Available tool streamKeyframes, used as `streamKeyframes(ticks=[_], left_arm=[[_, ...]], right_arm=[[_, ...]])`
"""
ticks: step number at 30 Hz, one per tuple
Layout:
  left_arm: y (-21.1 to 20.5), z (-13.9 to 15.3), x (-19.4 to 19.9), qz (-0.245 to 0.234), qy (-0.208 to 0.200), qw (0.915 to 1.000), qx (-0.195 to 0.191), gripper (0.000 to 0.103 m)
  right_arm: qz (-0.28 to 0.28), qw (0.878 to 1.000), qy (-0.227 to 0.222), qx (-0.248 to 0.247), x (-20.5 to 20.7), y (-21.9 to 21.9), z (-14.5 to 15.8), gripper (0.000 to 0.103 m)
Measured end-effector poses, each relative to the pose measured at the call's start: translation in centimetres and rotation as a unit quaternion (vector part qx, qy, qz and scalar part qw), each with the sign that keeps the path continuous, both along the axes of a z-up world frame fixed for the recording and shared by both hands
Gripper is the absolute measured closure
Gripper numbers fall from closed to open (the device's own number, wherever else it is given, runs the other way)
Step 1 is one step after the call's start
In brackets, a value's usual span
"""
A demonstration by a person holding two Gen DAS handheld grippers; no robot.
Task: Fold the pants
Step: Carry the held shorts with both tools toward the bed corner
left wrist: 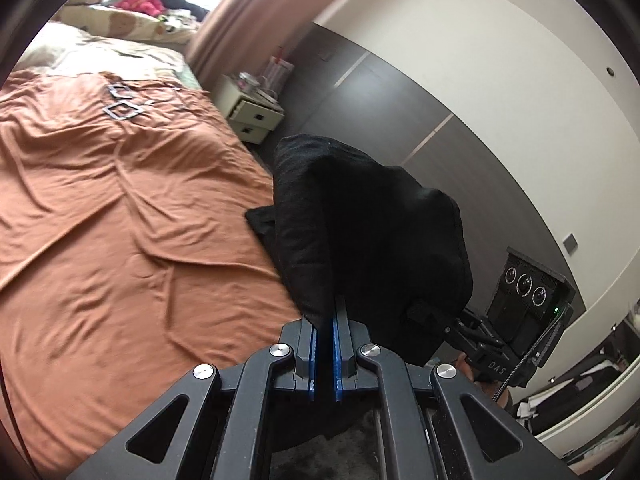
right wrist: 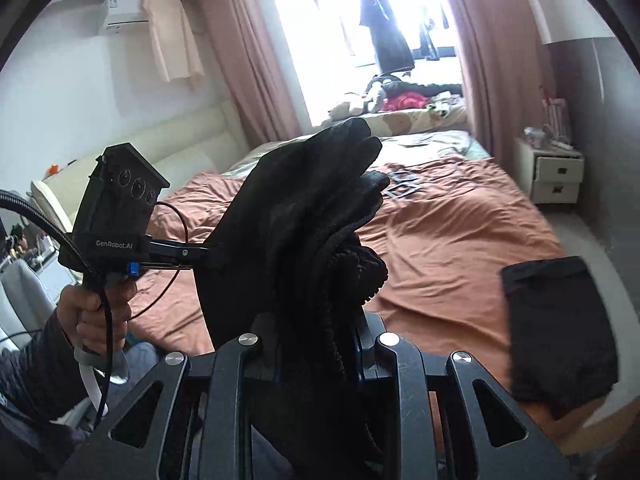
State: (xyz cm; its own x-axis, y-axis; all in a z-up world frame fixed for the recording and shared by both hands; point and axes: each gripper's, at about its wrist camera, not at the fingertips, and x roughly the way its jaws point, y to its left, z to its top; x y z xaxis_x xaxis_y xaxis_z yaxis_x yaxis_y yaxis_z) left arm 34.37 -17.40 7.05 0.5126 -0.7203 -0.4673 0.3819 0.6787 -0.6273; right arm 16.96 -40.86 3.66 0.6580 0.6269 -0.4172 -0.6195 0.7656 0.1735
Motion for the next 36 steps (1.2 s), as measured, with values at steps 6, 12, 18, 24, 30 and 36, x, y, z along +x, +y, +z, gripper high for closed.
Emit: streamKeyframes(ticks=[6, 12, 18, 24, 30, 36], left_arm=[[-5.8, -0.3, 3.7, -0.036, -0.007, 0.9993, -0.003, 0.097], [-11.3, -1.6, 7.4, -0.068, 0.000, 0.9977, -0.010, 0.097], [-15.5, -4.2, 11.7, -0.088, 0.022, 0.9957, -0.018, 0.097], [-18.8, -7.9, 16.2, -0.102, 0.053, 0.9930, -0.028, 0.097], [-20.8, -11.8, 20.3, -0.105, 0.087, 0.9900, -0.036, 0.097], [-21.5, -15.7, 24.4, -0.100, 0.117, 0.9871, -0.045, 0.097]], right_arm=[[-0.027, 0.999, -0.011, -0.015, -0.9, -3.1, 1.0, 0.082], [-0.054, 0.998, -0.012, -0.026, -0.8, -5.6, 1.4, 0.082], [-0.078, 0.996, -0.003, -0.045, -0.1, -6.3, 1.1, 0.082], [-0.099, 0.993, 0.021, -0.063, 1.4, -6.2, 0.8, 0.082], [-0.112, 0.989, 0.051, -0.085, 3.2, -5.0, 0.6, 0.082], [-0.120, 0.985, 0.080, -0.097, 5.5, -3.4, -0.4, 0.082]])
